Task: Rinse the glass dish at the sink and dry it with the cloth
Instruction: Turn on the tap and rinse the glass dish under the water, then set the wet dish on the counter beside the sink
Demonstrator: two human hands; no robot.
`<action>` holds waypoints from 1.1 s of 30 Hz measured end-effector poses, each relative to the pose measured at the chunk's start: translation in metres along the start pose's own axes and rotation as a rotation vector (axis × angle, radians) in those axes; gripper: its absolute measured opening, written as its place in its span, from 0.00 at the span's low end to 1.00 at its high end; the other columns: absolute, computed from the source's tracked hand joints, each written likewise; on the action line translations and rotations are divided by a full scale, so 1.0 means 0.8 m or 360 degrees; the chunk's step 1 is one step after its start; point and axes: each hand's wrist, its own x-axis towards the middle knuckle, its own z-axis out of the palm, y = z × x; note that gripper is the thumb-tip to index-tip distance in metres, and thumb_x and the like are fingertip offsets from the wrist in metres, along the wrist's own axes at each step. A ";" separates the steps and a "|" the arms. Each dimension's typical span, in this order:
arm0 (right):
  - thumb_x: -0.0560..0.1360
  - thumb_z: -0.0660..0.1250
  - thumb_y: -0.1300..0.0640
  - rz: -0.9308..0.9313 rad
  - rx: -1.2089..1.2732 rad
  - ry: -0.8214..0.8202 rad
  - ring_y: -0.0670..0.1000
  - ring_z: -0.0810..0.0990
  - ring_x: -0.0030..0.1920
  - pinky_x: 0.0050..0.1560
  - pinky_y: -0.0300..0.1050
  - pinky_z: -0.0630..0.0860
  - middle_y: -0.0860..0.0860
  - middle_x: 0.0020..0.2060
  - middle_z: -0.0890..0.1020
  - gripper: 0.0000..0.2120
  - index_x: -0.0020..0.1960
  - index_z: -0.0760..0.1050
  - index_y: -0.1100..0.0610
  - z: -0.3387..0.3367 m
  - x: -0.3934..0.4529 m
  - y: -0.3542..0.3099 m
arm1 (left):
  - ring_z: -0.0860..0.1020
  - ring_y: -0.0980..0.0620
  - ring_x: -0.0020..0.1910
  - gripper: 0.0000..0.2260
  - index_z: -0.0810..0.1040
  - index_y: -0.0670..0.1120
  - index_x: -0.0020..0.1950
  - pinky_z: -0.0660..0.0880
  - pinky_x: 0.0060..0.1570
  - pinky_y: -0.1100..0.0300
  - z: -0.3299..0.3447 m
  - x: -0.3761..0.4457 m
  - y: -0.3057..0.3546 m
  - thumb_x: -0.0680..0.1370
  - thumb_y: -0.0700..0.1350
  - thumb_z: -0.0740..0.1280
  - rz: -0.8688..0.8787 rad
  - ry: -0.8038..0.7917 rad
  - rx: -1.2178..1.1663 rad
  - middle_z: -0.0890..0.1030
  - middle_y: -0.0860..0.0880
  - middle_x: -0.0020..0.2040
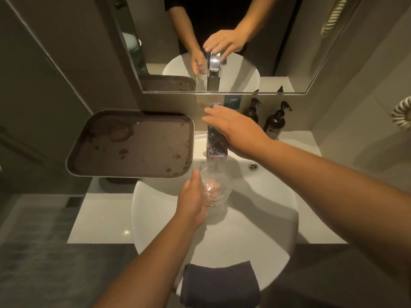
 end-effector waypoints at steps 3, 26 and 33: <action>0.74 0.67 0.72 -0.0006 0.0062 -0.0058 0.58 0.56 0.78 0.72 0.56 0.64 0.55 0.77 0.62 0.33 0.75 0.64 0.55 0.009 -0.018 -0.004 | 0.83 0.41 0.53 0.20 0.76 0.43 0.64 0.77 0.56 0.41 -0.001 -0.002 0.001 0.82 0.55 0.57 -0.0005 0.0023 0.0008 0.83 0.38 0.55; 0.74 0.47 0.25 0.1875 0.2160 -0.0918 0.53 0.82 0.34 0.32 0.41 0.76 0.60 0.43 0.85 0.36 0.62 0.72 0.52 0.037 -0.141 -0.057 | 0.83 0.49 0.41 0.10 0.72 0.45 0.46 0.79 0.46 0.51 -0.007 -0.068 0.018 0.81 0.51 0.62 0.0547 -0.0254 0.1074 0.85 0.46 0.42; 0.75 0.55 0.29 0.1857 0.2552 -0.0830 0.59 0.85 0.51 0.44 0.51 0.83 0.60 0.53 0.85 0.32 0.62 0.76 0.54 0.040 -0.141 -0.071 | 0.75 0.58 0.52 0.08 0.73 0.53 0.49 0.73 0.52 0.59 -0.022 -0.124 0.022 0.78 0.56 0.65 0.0907 -0.0357 0.1978 0.78 0.54 0.54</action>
